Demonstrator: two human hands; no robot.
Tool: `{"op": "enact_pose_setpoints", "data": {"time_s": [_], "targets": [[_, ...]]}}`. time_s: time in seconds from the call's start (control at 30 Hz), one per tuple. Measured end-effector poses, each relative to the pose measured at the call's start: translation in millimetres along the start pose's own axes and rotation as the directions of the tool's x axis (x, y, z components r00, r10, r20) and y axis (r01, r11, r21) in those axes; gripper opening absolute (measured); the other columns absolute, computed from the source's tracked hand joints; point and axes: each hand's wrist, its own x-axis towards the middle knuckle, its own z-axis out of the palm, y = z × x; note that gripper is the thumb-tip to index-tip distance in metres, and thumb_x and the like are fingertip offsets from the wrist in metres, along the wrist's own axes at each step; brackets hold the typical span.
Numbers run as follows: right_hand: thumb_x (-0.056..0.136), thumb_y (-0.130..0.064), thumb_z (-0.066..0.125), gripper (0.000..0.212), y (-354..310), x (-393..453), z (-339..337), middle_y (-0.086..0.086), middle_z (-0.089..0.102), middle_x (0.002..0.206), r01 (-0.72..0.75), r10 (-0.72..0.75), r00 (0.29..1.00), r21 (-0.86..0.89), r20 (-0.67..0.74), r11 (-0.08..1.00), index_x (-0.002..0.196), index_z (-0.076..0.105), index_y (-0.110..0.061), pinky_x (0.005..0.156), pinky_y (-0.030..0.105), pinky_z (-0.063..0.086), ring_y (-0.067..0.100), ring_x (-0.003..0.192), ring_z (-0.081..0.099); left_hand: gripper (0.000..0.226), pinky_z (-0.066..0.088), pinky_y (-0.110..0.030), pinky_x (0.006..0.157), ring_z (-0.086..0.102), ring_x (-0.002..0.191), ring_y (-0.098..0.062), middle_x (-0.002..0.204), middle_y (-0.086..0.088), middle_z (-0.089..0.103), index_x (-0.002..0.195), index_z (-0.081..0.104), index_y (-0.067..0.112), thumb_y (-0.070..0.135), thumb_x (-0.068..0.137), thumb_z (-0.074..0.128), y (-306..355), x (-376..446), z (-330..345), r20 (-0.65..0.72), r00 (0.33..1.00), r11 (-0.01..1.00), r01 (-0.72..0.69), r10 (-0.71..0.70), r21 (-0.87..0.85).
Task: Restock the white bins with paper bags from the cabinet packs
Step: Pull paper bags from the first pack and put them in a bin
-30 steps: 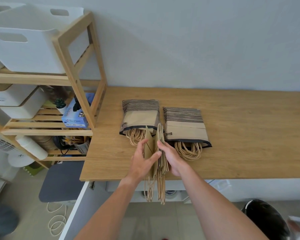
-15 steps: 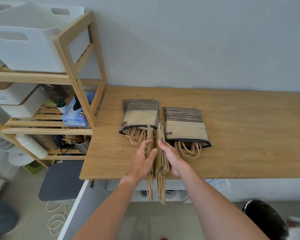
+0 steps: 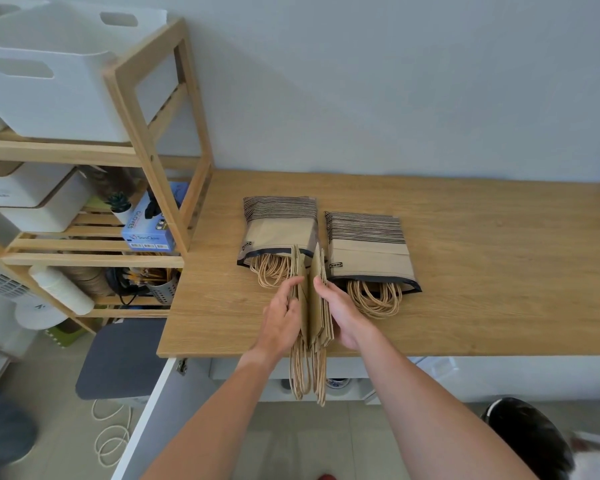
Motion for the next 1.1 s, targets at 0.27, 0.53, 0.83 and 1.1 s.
{"op": "enact_pose_setpoints", "data": {"time_s": [0.27,0.53,0.83,1.1], "targets": [[0.079,-0.078,0.053,0.083,3,1,1,0.001,0.034,0.160,0.005,-0.005,1.000,-0.010,-0.009,1.000,0.150,0.039,-0.037,0.112,0.059,0.029,0.027,0.145,0.031,0.058,0.031,-0.042,0.109,0.037,0.128,-0.009,0.142,0.012,0.047,0.140,0.043,0.031,0.042,0.088,0.068,-1,0,3,0.011,1.000,1.000,0.016,-0.016,0.012],[0.080,-0.075,0.058,0.087,0,-2,-4,0.001,0.034,0.160,-0.024,0.024,1.000,0.015,0.018,1.000,0.152,0.036,-0.031,0.106,0.055,0.039,0.028,0.144,0.034,0.048,0.027,-0.029,0.104,0.036,0.126,-0.001,0.137,0.018,0.046,0.138,0.047,0.034,0.012,0.095,0.044,4,0,-4,0.034,0.999,0.999,0.037,-0.037,-0.005],[0.072,-0.078,0.059,0.092,-6,-7,3,0.002,0.034,0.160,-0.035,0.035,0.999,-0.005,-0.009,0.999,0.151,0.039,-0.035,0.108,0.063,0.033,0.031,0.144,0.033,0.061,0.035,-0.046,0.108,0.039,0.132,-0.017,0.141,0.006,0.050,0.129,0.044,0.039,0.055,0.078,0.072,4,-1,-3,0.053,0.995,0.997,0.077,-0.079,0.028],[0.075,-0.083,0.051,0.090,-8,-13,3,0.006,0.041,0.156,-0.037,0.037,0.999,0.032,0.019,0.999,0.149,0.043,-0.033,0.111,0.064,0.033,0.032,0.141,0.039,0.052,0.031,-0.044,0.111,0.038,0.137,-0.019,0.142,0.006,0.049,0.135,0.044,0.032,0.031,0.088,0.068,0,0,-4,0.033,0.998,0.999,0.049,-0.050,0.017]]}}
